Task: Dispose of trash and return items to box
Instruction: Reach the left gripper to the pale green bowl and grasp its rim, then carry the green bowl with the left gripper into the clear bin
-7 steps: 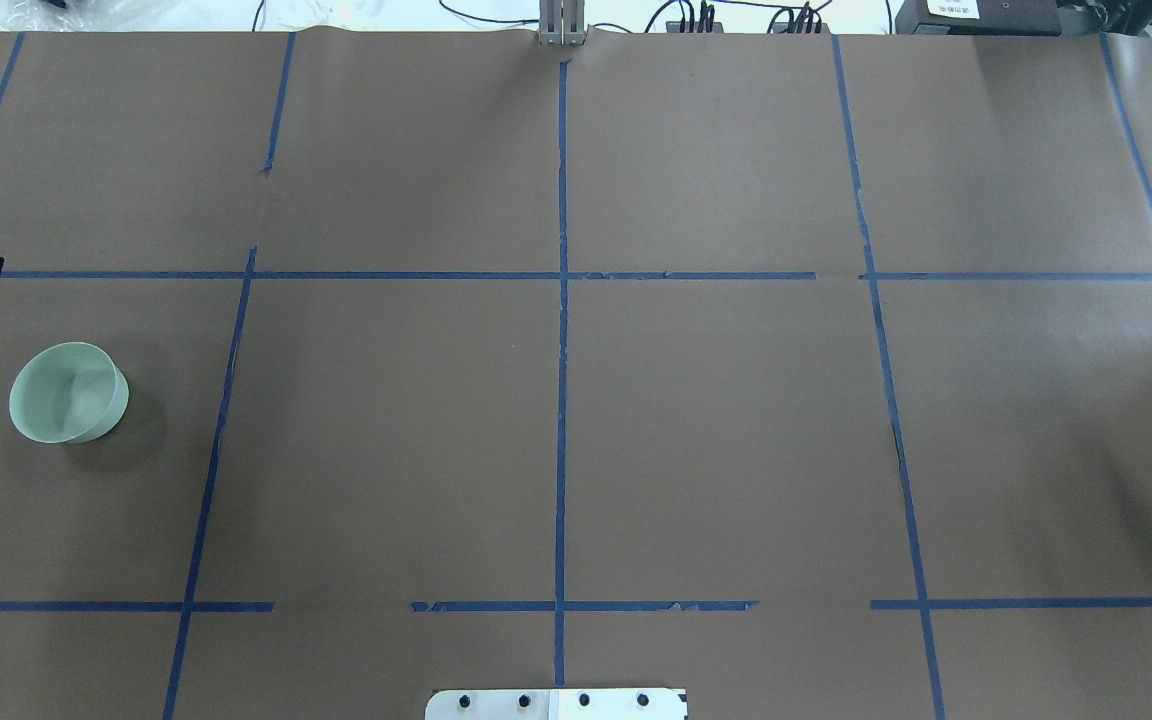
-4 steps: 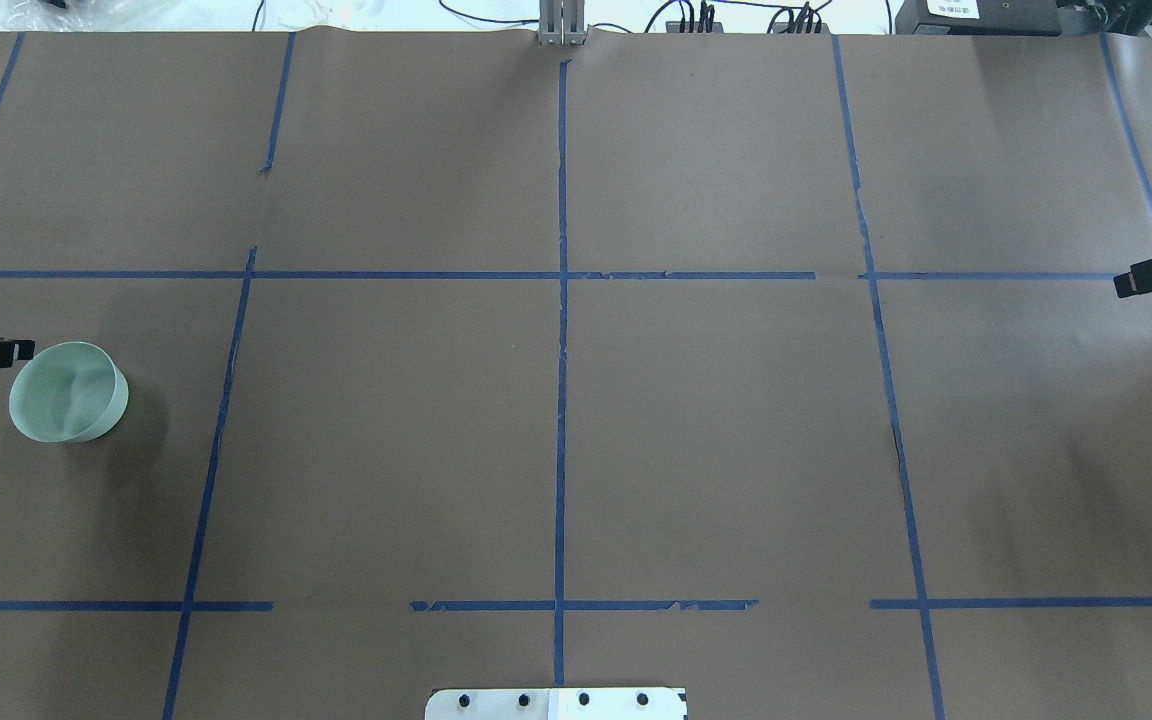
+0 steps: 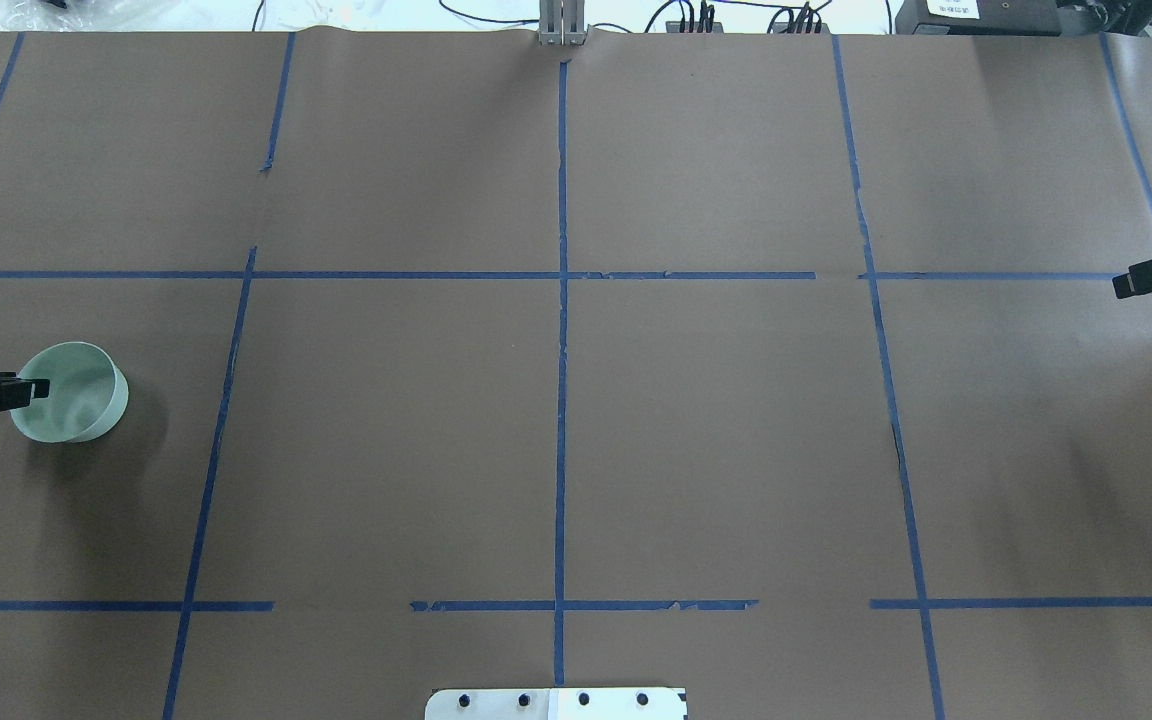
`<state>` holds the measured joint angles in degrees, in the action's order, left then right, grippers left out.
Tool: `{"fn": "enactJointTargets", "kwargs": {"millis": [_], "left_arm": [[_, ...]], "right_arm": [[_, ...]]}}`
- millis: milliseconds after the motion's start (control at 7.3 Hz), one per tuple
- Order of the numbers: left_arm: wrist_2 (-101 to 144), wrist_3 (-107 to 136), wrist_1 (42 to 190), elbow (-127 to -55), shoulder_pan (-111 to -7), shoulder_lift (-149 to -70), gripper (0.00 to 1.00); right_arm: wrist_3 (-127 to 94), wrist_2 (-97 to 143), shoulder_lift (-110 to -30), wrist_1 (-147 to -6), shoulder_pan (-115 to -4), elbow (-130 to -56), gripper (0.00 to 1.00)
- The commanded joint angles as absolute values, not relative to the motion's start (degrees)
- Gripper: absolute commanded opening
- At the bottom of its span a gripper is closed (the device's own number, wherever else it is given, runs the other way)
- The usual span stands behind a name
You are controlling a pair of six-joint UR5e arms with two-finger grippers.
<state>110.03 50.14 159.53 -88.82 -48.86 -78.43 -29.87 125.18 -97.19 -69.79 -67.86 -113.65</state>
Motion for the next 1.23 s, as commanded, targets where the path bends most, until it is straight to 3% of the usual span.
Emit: {"fn": "enactJointTargets", "kwargs": {"millis": [0, 411, 548, 958, 1095], "left_arm": [[110.2, 49.7, 160.3, -89.0, -48.6, -78.4, 0.00], [125.3, 47.6, 159.8, -94.4, -51.3, -78.5, 0.00], [130.7, 43.7, 159.2, -94.7, -56.8, -78.1, 0.00], [137.3, 16.1, 133.5, -103.2, -71.9, -78.4, 0.00], [137.3, 4.8, 127.2, -102.5, -77.9, -78.5, 0.00]], "right_arm": [[-29.7, 125.2, -97.2, -69.8, -67.9, -113.6, 1.00], [-29.4, 125.3, -97.2, -69.7, -67.9, -113.7, 1.00], [-29.5, 125.3, -97.2, -69.7, -67.9, -113.7, 1.00], [-29.4, 125.3, -97.2, -69.7, -67.9, -113.7, 1.00], [-29.4, 125.3, -97.2, -69.7, -67.9, -113.6, 1.00]]}}
